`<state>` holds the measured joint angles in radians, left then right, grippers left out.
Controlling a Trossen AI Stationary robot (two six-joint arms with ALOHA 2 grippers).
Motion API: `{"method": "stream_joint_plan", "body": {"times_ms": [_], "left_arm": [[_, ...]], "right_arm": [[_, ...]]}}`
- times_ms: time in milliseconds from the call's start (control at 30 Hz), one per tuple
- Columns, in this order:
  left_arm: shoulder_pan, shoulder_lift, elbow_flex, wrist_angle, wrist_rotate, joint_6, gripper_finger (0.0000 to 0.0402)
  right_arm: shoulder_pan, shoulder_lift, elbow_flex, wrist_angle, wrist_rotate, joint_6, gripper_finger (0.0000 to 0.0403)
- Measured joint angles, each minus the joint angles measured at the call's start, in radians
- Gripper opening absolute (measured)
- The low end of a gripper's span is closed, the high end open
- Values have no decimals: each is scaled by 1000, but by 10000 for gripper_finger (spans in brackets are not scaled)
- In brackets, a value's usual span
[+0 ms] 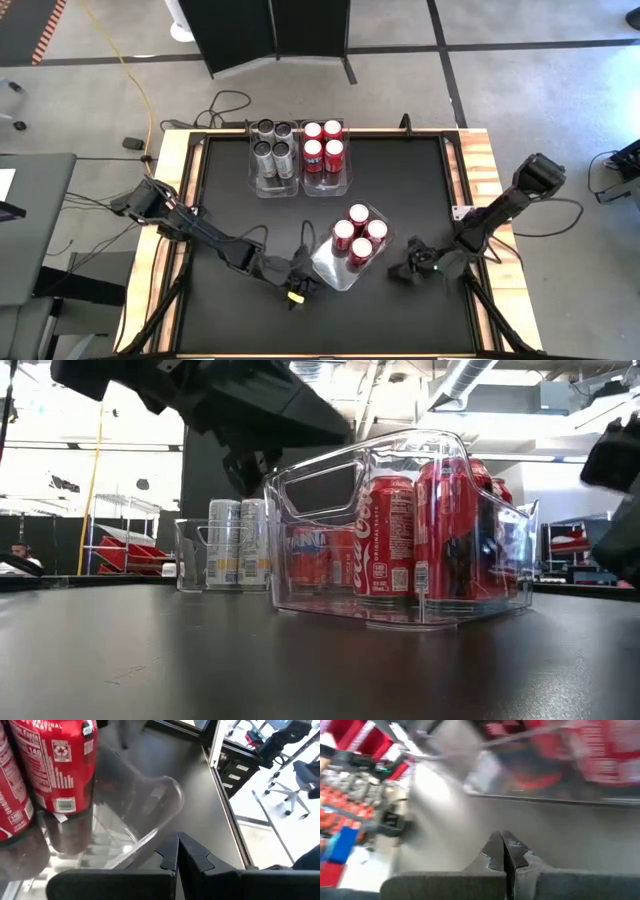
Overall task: Sort soda cans
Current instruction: Move the bottom transparent bin to the right side of the top left transparent bin
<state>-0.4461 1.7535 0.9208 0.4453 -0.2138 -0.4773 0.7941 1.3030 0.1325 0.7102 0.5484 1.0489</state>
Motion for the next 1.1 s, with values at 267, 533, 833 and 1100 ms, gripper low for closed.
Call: {"method": "stream_joint_plan", "body": {"times_ms": [267, 533, 833, 1100], "left_arm": [[-17, -3, 33, -36, 1, -15, 0], [-22, -120, 35, -106, 10, 11, 0], [81, -498, 38, -396, -5, 72, 0], [51, -643, -50, -760, -19, 56, 0]], "right_arm": [[78, 89, 169, -56, 3, 31, 0], [102, 310, 441, -263, 41, 64, 0], [-44, 493, 689, -264, 122, 190, 0], [-125, 633, 938, -273, 87, 288, 0]]}}
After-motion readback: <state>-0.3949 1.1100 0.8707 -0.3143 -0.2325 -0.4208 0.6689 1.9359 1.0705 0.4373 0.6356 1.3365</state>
